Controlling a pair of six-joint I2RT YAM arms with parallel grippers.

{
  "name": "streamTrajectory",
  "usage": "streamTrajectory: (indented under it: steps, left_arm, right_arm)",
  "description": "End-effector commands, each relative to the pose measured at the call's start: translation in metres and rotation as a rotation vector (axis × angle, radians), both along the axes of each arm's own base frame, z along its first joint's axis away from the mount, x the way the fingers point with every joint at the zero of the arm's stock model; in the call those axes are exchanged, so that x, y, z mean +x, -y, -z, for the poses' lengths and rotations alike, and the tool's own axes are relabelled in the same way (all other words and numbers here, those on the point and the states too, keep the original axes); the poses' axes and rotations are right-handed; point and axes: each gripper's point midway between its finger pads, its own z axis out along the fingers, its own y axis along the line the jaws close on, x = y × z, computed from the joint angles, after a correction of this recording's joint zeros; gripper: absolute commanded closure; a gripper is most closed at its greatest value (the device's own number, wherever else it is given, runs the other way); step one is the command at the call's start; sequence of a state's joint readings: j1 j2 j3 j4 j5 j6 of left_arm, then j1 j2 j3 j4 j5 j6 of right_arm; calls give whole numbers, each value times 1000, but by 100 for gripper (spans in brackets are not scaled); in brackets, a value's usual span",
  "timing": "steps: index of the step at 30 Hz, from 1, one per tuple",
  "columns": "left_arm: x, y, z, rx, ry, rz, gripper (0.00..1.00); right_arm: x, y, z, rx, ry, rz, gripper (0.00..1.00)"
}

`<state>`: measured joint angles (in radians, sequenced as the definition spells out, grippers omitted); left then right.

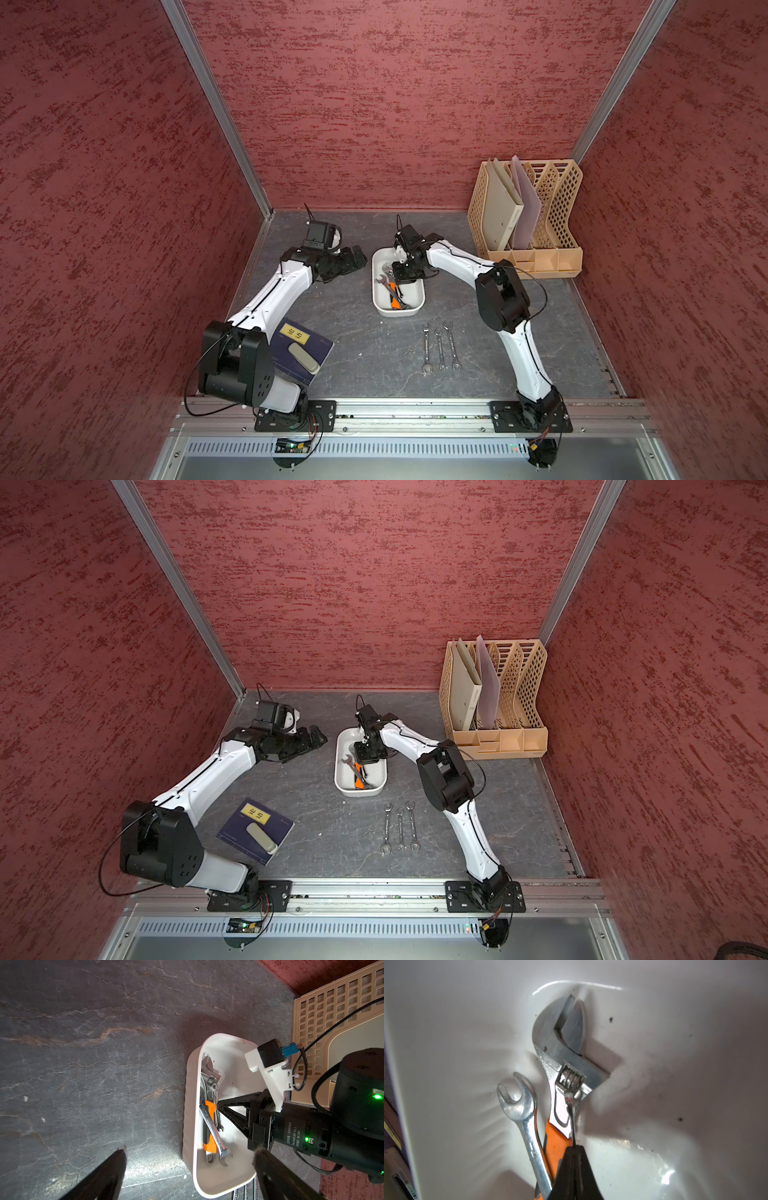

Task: Take out the wrench from the storage box
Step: Pick up the wrench from the storage box.

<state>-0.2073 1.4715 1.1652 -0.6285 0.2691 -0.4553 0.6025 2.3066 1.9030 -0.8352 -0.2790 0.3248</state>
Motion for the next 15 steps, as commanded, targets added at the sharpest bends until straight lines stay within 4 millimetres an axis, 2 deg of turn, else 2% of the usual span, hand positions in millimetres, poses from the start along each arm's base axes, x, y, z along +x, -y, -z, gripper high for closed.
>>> streamTrajectory:
  steps: [1, 8, 15]
  left_arm:
    - [2, 0, -13, -5, 42, 12, 0]
    - [0, -1, -12, -4, 43, 10, 0]
    - [1, -1, -13, -5, 45, 10, 0]
  right_arm:
    - [10, 8, -20, 0, 48, 31, 100]
    - [9, 6, -15, 4, 33, 41, 100]
    - [13, 9, -23, -1, 56, 60, 100]
